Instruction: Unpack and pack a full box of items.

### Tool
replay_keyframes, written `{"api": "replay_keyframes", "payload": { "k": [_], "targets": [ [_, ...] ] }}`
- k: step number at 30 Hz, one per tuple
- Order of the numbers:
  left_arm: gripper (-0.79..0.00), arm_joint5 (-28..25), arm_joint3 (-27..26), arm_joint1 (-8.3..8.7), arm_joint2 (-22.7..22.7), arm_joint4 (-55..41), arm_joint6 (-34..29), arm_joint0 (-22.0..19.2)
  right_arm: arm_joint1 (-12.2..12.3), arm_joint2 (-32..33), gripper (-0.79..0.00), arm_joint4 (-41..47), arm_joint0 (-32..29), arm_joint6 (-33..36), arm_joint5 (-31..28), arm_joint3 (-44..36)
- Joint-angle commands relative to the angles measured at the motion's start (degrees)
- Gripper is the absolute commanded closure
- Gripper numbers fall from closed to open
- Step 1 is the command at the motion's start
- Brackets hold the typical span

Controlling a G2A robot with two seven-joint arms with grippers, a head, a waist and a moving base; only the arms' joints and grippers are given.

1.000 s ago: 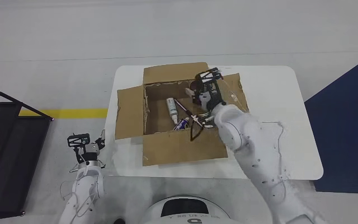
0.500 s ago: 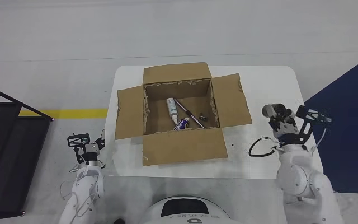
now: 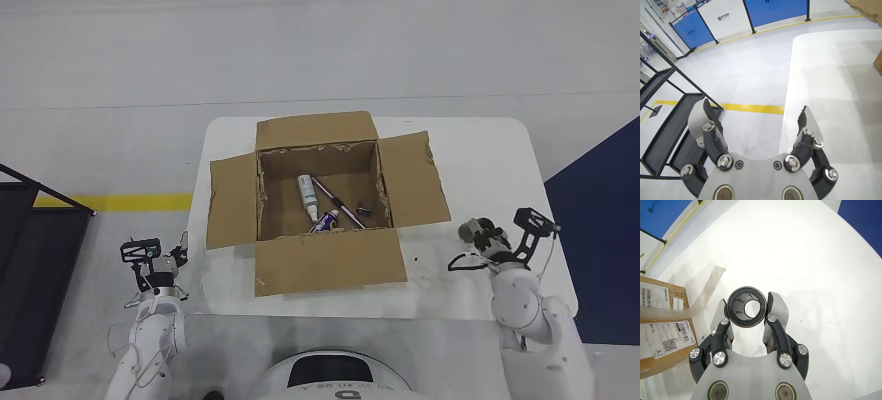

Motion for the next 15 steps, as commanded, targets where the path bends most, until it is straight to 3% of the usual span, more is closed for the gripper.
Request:
{"api": "replay_keyframes", "payload": {
  "k": [1, 5, 6, 10, 12, 13, 14, 15],
  "targets": [
    [-0.785, 0.0, 0.0, 0.0, 0.0, 0.0, 0.0, 0.0, -0.03, -1.0, 0.0, -1.19, 0.91, 0.57, 0.94, 0.93],
    [-0.785, 0.0, 0.0, 0.0, 0.0, 0.0, 0.0, 0.0, 0.03, -2.18, 0.0, -3.7, 2.16, 2.67, 2.49, 2.04],
    [-0.785, 0.0, 0.0, 0.0, 0.0, 0.0, 0.0, 0.0, 0.06, -2.4, -0.123, -4.17, 2.45, 3.3, 2.36, 2.12],
    [-0.785, 0.0, 0.0, 0.0, 0.0, 0.0, 0.0, 0.0, 0.15, -2.84, -0.243, -5.81, 3.21, 5.3, 2.87, 2.2],
    [-0.785, 0.0, 0.0, 0.0, 0.0, 0.0, 0.0, 0.0, 0.17, -2.89, -0.342, -6.18, 3.37, 5.88, 2.99, 1.98],
    [-0.785, 0.0, 0.0, 0.0, 0.0, 0.0, 0.0, 0.0, 0.18, -2.94, -0.539, -6.3, 3.38, 6.08, 2.9, 1.79],
    [-0.785, 0.0, 0.0, 0.0, 0.0, 0.0, 0.0, 0.0, 0.18, -2.91, -0.785, -6.4, 3.34, 6.27, 2.92, 1.6],
    [-0.785, 0.0, 0.0, 0.0, 0.0, 0.0, 0.0, 0.0, 0.19, -2.86, -0.785, -6.41, 3.21, 6.25, 2.69, 1.13]
  ]
}}
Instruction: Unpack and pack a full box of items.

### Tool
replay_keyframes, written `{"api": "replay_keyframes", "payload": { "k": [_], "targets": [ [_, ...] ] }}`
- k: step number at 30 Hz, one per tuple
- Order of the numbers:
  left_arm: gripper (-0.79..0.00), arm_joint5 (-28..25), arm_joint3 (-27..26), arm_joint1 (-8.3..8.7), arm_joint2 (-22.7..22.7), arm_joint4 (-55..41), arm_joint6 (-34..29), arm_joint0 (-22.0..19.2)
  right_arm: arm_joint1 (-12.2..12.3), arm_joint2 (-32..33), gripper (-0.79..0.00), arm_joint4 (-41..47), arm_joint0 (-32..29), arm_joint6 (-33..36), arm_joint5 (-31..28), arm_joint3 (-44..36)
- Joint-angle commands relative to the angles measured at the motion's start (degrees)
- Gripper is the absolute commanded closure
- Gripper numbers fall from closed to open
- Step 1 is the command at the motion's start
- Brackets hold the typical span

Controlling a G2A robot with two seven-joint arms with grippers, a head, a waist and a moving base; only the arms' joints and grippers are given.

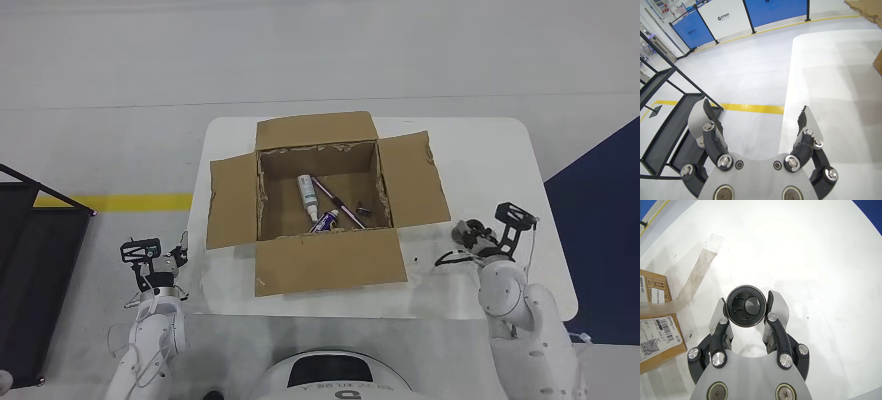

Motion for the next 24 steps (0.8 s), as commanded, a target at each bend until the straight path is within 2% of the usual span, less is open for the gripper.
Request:
{"api": "replay_keyframes", "payload": {
  "k": [1, 7, 11, 13, 16, 18, 20, 24],
  "targets": [
    [-0.785, 0.0, 0.0, 0.0, 0.0, 0.0, 0.0, 0.0, 0.0, 0.25, -0.785, 0.1, -0.4, -0.33, -0.41, -0.93],
    [-0.785, 0.0, 0.0, 0.0, 0.0, 0.0, 0.0, 0.0, -0.27, 2.02, -0.785, 1.59, -4.88, -4.78, -0.1, -6.48],
    [-0.785, 0.0, 0.0, 0.0, 0.0, 0.0, 0.0, 0.0, -0.67, 4.69, -0.785, 4.67, -10.34, -12.98, -2.63, -14.91],
    [-0.785, 0.0, 0.0, 0.0, 0.0, 0.0, 0.0, 0.0, -0.9, 5.78, -0.785, 6.56, -13.46, -19.12, -6.82, -19.86],
    [-0.785, 0.0, 0.0, 0.0, 0.0, 0.0, 0.0, 0.0, -0.82, 6.38, -0.785, 7.25, -16.36, -25.18, -18.31, -22.63],
    [-0.785, 0.0, 0.0, 0.0, 0.0, 0.0, 0.0, 0.0, -0.54, 6.3, -0.785, 6.6, -15.73, -24.74, -24.41, -23.34],
    [-0.785, 0.0, 0.0, 0.0, 0.0, 0.0, 0.0, 0.0, -0.2, 5.25, -0.785, 4.67, -13.62, -21.32, -27.71, -24.41],
    [-0.785, 0.0, 0.0, 0.0, 0.0, 0.0, 0.0, 0.0, 0.42, 0.94, -0.785, 0.98, -5.55, -9.93, -29.34, -25.65]
  ]
}}
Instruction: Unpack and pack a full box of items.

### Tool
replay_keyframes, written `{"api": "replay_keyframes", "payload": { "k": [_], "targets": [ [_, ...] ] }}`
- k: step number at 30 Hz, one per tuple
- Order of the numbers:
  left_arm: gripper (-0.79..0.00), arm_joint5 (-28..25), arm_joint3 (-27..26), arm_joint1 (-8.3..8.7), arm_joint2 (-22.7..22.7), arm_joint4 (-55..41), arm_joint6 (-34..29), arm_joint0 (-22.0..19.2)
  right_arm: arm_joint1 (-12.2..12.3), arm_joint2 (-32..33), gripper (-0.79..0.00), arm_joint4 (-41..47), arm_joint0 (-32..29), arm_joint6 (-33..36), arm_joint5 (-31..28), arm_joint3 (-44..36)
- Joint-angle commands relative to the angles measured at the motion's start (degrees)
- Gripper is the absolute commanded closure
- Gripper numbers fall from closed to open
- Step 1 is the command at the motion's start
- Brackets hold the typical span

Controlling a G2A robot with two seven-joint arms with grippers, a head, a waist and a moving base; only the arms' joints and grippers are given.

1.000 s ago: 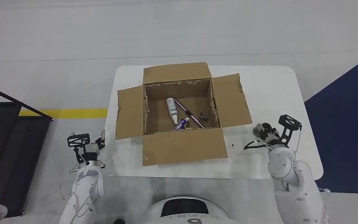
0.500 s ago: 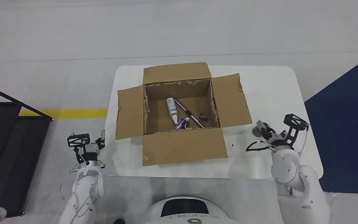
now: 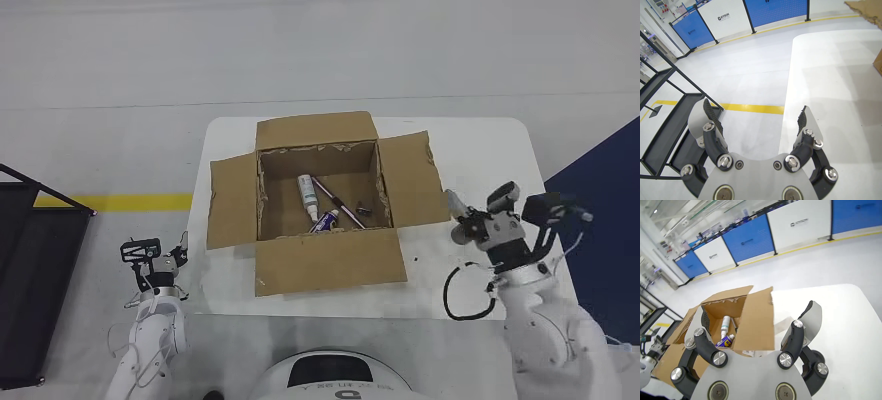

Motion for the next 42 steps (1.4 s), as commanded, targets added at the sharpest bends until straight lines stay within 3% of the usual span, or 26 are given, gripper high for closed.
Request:
{"api": "replay_keyframes", "payload": {
  "k": [1, 5, 12, 17, 20, 21, 22, 23, 26, 28, 32, 35, 36, 37, 42],
  "targets": [
    [-0.785, 0.0, 0.0, 0.0, 0.0, 0.0, 0.0, 0.0, 0.23, -3.38, -0.785, -1.69, 5.47, 7.21, 0.34, 0.18],
    [-0.785, 0.0, 0.0, 0.0, 0.0, 0.0, 0.0, 0.0, 0.42, -12.01, -0.785, -3.36, 18.71, 20.85, 0.34, 5.85],
    [-0.785, 0.0, 0.0, 0.0, 0.0, 0.0, 0.0, 0.0, -0.31, -25.49, -0.785, -1.35, 42.05, 41.8, -0.59, 27.51],
    [-0.785, 0.0, 0.0, 0.0, 0.0, 0.0, 0.0, 0.0, -1.43, -34.0, -0.782, -1.13, 51.95, 50.36, -0.62, 36.87],
    [-0.785, 0.0, 0.0, 0.0, 0.0, 0.0, 0.0, 0.0, -2.09, -39.22, -0.674, -2.48, 56.73, 57.13, -1.96, 41.96],
    [-0.785, 0.0, 0.0, 0.0, 0.0, 0.0, 0.0, 0.0, -2.32, -41.2, -0.686, -2.74, 58.12, 59.89, -3.31, 43.38],
    [-0.785, 0.0, 0.0, 0.0, 0.0, 0.0, 0.0, 0.0, -2.55, -42.74, -0.754, -2.92, 59.33, 62.29, -3.77, 45.01],
    [-0.785, 0.0, 0.0, 0.0, 0.0, 0.0, 0.0, 0.0, -2.79, -43.83, -0.785, -3.05, 60.59, 63.59, -3.73, 46.25],
    [-0.785, 0.0, 0.0, 0.0, 0.0, 0.0, 0.0, 0.0, -3.4, -46.27, -0.757, -2.72, 63.44, 65.33, -4.42, 49.51],
    [-0.785, 0.0, 0.0, 0.0, 0.0, 0.0, 0.0, 0.0, -3.76, -47.92, -0.69, -2.98, 65.08, 66.81, -5.06, 51.89],
    [-0.785, 0.0, 0.0, 0.0, 0.0, 0.0, 0.0, 0.0, -4.52, -50.78, -0.64, -3.92, 67.99, 67.78, -5.99, 57.08],
    [-0.785, 0.0, 0.0, 0.0, 0.0, 0.0, 0.0, 0.0, -5.13, -52.9, -0.563, -5.22, 69.86, 67.63, -6.7, 60.88],
    [-0.785, 0.0, 0.0, 0.0, 0.0, 0.0, 0.0, 0.0, -5.34, -53.71, -0.502, -5.81, 70.37, 67.69, -6.95, 62.23],
    [-0.785, 0.0, 0.0, 0.0, 0.0, 0.0, 0.0, 0.0, -5.59, -54.72, -0.382, -6.38, 70.84, 67.94, -7.48, 63.41],
    [-0.785, 0.0, 0.0, 0.0, 0.0, 0.0, 0.0, 0.0, -6.95, -58.26, -0.311, -7.4, 73.12, 66.99, -8.73, 68.52]
  ]
}}
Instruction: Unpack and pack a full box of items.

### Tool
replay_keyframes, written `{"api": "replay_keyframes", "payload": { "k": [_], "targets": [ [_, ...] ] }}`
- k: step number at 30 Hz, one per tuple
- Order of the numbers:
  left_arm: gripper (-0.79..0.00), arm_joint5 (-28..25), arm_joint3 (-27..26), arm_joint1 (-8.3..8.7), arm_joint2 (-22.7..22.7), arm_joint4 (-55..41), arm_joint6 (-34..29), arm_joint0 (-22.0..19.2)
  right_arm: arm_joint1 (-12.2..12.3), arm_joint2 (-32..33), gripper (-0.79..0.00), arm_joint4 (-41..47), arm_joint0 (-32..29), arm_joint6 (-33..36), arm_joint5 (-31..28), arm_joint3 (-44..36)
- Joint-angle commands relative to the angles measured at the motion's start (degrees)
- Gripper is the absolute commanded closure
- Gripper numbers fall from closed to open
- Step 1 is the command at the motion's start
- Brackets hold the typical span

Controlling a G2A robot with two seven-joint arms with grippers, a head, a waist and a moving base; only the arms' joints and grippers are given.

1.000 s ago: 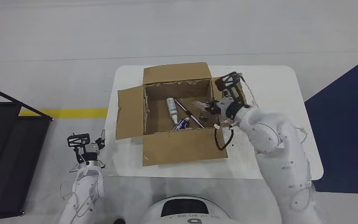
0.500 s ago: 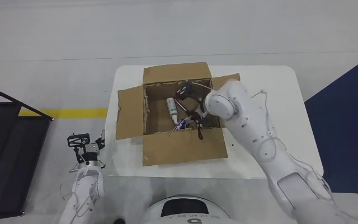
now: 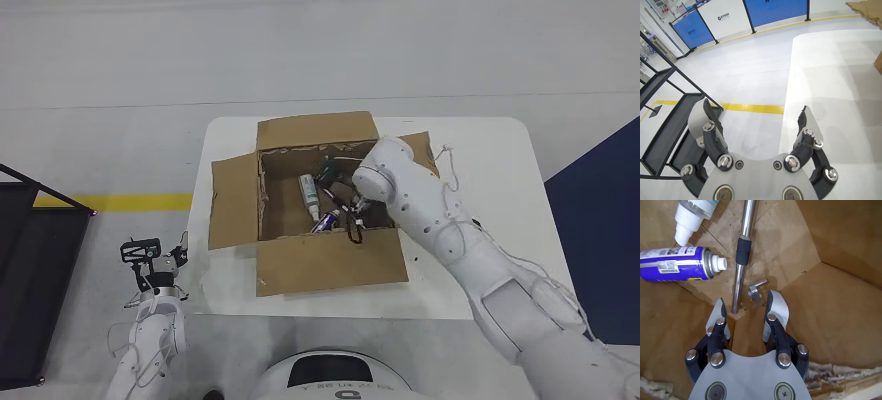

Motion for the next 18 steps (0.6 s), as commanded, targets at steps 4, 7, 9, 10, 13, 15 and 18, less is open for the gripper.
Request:
{"api": "replay_keyframes", "payload": {
  "k": [4, 7, 9, 10, 13, 15, 18],
  "targets": [
    [-0.785, 0.0, 0.0, 0.0, 0.0, 0.0, 0.0, 0.0, -1.4, -2.78, -0.262, -0.47, 2.0, -0.7, -0.12, 4.53],
    [-0.785, 0.0, 0.0, 0.0, 0.0, 0.0, 0.0, 0.0, -2.05, -3.87, -0.228, -0.26, 2.8, -0.55, -0.42, 6.71],
    [-0.785, 0.0, 0.0, 0.0, 0.0, 0.0, 0.0, 0.0, -2.05, -3.87, -0.228, -0.26, 2.8, -0.55, -0.42, 6.71],
    [-0.785, 0.0, 0.0, 0.0, 0.0, 0.0, 0.0, 0.0, -2.05, -3.87, -0.228, -0.26, 2.8, -0.55, -0.42, 6.71],
    [-0.785, 0.0, 0.0, 0.0, 0.0, 0.0, 0.0, 0.0, -2.05, -3.87, -0.228, -0.26, 2.8, -0.55, -0.42, 6.71],
    [-0.785, 0.0, 0.0, 0.0, 0.0, 0.0, 0.0, 0.0, -2.05, -3.87, -0.228, -0.26, 2.8, -0.55, -0.42, 6.71],
    [-0.785, 0.0, 0.0, 0.0, 0.0, 0.0, 0.0, 0.0, -2.05, -3.87, -0.228, -0.26, 2.8, -0.55, -0.42, 6.71]
  ]
}}
